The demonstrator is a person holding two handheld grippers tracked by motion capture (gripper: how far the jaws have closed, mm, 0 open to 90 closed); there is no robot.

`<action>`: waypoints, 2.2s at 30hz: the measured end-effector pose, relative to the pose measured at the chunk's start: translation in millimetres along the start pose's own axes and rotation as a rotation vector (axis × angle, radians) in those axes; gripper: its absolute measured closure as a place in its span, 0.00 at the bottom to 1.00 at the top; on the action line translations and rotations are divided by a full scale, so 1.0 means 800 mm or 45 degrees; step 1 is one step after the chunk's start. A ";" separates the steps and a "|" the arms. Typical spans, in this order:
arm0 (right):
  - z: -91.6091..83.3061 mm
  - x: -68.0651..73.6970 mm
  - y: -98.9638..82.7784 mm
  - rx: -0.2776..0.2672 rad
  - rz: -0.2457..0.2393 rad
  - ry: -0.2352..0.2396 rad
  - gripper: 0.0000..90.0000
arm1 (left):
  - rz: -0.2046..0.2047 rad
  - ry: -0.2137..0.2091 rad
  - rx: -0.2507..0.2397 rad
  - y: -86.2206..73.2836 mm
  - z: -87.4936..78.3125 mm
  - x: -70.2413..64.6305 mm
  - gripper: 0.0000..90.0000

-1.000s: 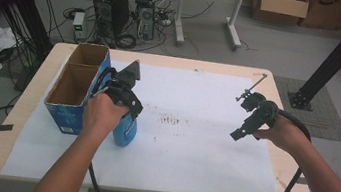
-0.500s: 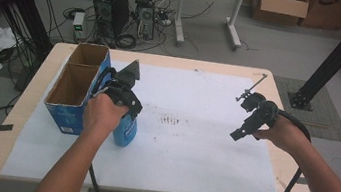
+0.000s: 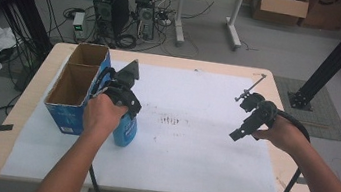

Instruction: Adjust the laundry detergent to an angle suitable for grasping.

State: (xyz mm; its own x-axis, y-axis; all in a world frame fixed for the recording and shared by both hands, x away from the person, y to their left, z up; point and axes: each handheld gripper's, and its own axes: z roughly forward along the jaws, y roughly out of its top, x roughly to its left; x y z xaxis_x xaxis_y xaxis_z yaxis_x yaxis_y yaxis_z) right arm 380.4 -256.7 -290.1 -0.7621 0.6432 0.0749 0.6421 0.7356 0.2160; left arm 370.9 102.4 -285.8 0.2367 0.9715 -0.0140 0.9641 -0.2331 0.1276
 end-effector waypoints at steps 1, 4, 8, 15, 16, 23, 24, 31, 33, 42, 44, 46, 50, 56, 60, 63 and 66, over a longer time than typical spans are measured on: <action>0.000 0.000 0.000 0.001 0.000 0.001 0.21 | 0.004 0.000 -0.003 0.000 0.000 0.000 0.39; 0.001 0.000 0.000 -0.001 0.000 0.003 0.21 | -0.008 -0.002 -0.007 0.000 0.000 -0.001 0.41; 0.001 0.000 -0.001 0.001 0.004 0.006 0.21 | -0.012 0.000 -0.007 0.000 0.000 -0.001 0.41; 0.002 0.000 -0.001 -0.002 -0.003 0.007 0.21 | -0.012 0.004 -0.006 0.000 -0.001 -0.002 0.41; 0.002 0.000 -0.001 -0.002 -0.001 0.007 0.21 | -0.010 0.002 -0.005 0.000 -0.001 -0.002 0.41; 0.003 0.000 0.000 -0.003 0.002 0.009 0.21 | -0.011 0.003 -0.005 0.001 -0.001 -0.003 0.42; 0.002 0.000 0.000 -0.003 0.003 0.009 0.21 | -0.006 0.003 -0.003 0.001 -0.002 -0.003 0.42; 0.001 0.000 -0.002 -0.008 0.005 0.008 0.21 | 0.001 0.000 -0.012 0.004 -0.020 -0.006 0.42; 0.000 0.001 -0.002 -0.009 0.003 0.009 0.21 | 0.011 0.008 -0.011 0.006 -0.031 -0.008 0.42; -0.006 0.000 -0.007 -0.023 0.005 0.002 0.21 | 0.021 0.028 -0.045 0.012 -0.081 -0.011 0.42; -0.006 -0.001 -0.008 -0.022 0.005 0.002 0.21 | 0.022 0.030 -0.053 0.013 -0.093 -0.011 0.42; -0.006 -0.001 -0.010 -0.024 0.006 0.002 0.21 | 0.028 0.041 -0.061 0.014 -0.104 -0.012 0.42; -0.005 -0.001 -0.010 -0.024 0.004 0.006 0.21 | 0.042 0.071 -0.075 0.019 -0.133 -0.014 0.42; -0.005 -0.001 -0.009 -0.020 0.005 0.011 0.21 | 0.059 0.072 -0.109 0.025 -0.161 -0.014 0.42; -0.007 0.000 -0.007 -0.026 -0.003 0.013 0.21 | 0.067 0.072 -0.124 0.028 -0.178 -0.012 0.42; -0.007 0.000 -0.006 -0.025 0.000 0.015 0.21 | 0.067 0.079 -0.147 0.030 -0.189 -0.010 0.42; -0.004 0.000 -0.005 -0.025 -0.003 0.020 0.21 | 0.053 0.097 -0.156 0.031 -0.198 -0.005 0.42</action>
State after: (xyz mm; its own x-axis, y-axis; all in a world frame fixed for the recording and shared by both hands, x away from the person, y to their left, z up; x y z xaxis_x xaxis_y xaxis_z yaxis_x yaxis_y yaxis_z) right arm 377.3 -260.7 -287.6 -0.7651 0.6377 0.0893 0.6383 0.7328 0.2357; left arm 374.7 99.7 -125.5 0.2619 0.9626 0.0687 0.9305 -0.2708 0.2465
